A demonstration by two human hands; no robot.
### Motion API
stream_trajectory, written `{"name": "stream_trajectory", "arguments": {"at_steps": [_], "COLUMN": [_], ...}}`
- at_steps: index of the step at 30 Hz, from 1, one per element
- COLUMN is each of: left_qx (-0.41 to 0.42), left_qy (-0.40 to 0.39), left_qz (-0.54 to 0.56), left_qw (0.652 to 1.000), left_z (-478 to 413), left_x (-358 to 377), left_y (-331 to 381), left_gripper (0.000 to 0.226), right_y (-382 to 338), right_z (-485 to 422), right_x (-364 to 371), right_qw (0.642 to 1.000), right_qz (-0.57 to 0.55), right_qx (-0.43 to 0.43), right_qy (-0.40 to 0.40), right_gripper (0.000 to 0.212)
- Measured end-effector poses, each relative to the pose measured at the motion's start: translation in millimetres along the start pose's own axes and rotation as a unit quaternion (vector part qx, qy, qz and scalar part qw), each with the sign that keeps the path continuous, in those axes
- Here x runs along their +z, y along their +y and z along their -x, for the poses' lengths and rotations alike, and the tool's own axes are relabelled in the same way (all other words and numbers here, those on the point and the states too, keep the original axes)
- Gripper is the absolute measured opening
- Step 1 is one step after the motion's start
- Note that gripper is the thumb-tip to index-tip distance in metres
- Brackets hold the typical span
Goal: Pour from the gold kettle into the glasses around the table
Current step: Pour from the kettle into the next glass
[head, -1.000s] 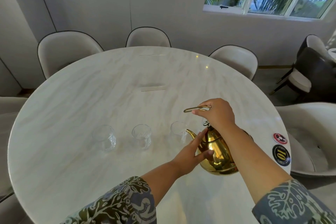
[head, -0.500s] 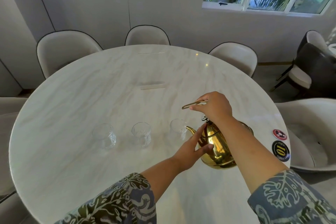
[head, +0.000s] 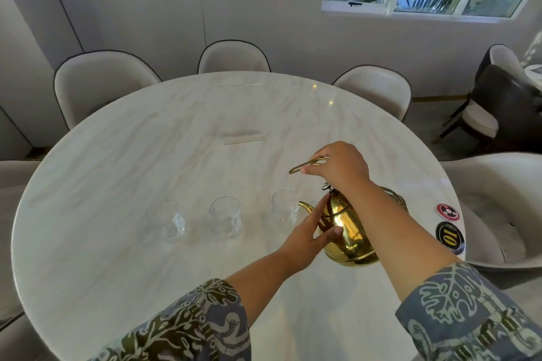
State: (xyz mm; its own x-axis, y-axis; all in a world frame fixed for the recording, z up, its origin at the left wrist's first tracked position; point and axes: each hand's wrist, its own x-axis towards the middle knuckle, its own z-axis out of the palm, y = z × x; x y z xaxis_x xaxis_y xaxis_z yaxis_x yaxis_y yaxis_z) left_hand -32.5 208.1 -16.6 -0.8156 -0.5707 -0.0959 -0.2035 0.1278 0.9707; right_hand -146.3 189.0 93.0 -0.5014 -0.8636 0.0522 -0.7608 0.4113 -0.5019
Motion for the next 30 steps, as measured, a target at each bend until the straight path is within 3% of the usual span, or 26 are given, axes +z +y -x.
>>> {"name": "stream_trajectory", "arguments": {"at_steps": [30], "left_qx": [0.006], "left_qy": [0.023], "left_qz": [0.023], "left_qw": [0.999], "left_z": [-2.6], "left_x": [3.6], "left_y": [9.7], "left_gripper": [0.066], "right_y": [-6.7], "right_z": [-6.8], "right_x": [-8.5], "right_qw": [0.999], "right_qz": [0.031], "right_qx": [-0.029], "right_qy": [-0.007], "right_gripper": [0.037]}}
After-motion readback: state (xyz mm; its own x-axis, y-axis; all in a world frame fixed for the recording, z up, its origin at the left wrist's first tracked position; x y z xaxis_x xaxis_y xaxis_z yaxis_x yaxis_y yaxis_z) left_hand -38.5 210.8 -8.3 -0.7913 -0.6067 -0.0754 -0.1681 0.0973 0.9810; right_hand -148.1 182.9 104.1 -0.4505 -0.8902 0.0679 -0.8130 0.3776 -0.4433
